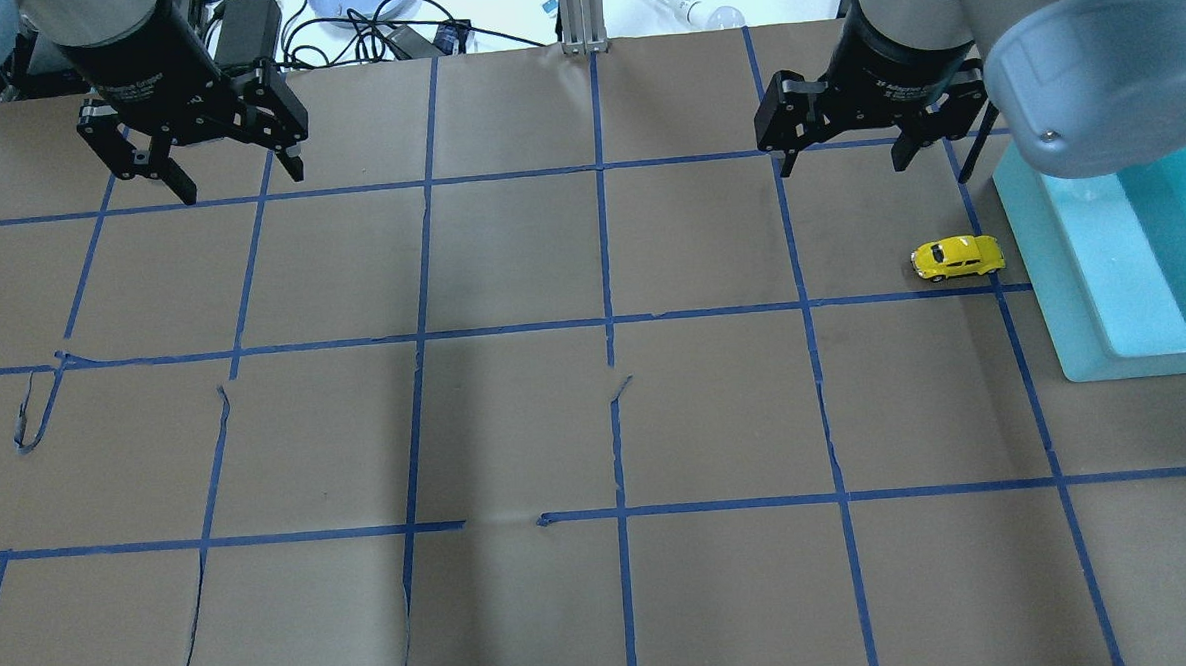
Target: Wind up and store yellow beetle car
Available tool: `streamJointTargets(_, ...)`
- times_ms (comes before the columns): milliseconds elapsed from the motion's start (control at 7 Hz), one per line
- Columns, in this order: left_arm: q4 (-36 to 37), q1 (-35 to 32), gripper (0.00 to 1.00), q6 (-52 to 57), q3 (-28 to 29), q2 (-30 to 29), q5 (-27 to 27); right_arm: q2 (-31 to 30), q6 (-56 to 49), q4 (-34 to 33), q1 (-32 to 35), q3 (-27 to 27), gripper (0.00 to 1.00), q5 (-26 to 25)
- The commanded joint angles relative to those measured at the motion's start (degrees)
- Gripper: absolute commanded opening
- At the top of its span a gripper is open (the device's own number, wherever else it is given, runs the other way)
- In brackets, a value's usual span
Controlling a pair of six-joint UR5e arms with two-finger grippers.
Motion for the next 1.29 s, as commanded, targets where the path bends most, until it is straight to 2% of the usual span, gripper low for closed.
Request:
streamJointTargets(0,0.2,-2.4,1.0,4.6,-1.2,1.1,0.5,0.0,-0.3,0.0,0.1,0.0,1.0,0.1)
streamJointTargets(143,0.8,-3.2,1.0,4.4,-1.4,1.0,0.5,0.0,-0.4,0.0,0.1,0.0,1.0,0.0)
streamJointTargets(429,0.8,-3.2,1.0,5.0,-1.6,1.3,0.6,0.0,-7.1,-1.4,-0.1,-0.4,1.0,-0.1)
streamJointTargets(714,0.8,-3.3,1.0,5.1,-1.8,1.4,0.4,0.9,-7.7,-1.6,-0.8,-0.6,1.0,-1.1)
streamJointTargets(1000,0.8,-3.3,1.0,5.1,-1.7,1.6,0.5,3.3,-18.3,-1.2,-3.3,0.1,1.0,-1.2)
streamJointTargets(1143,0.8,-3.2,1.0,5.5,-1.9,1.6,0.6,3.8,-19.8,-1.3,-5.4,1.6,1.0,-1.2)
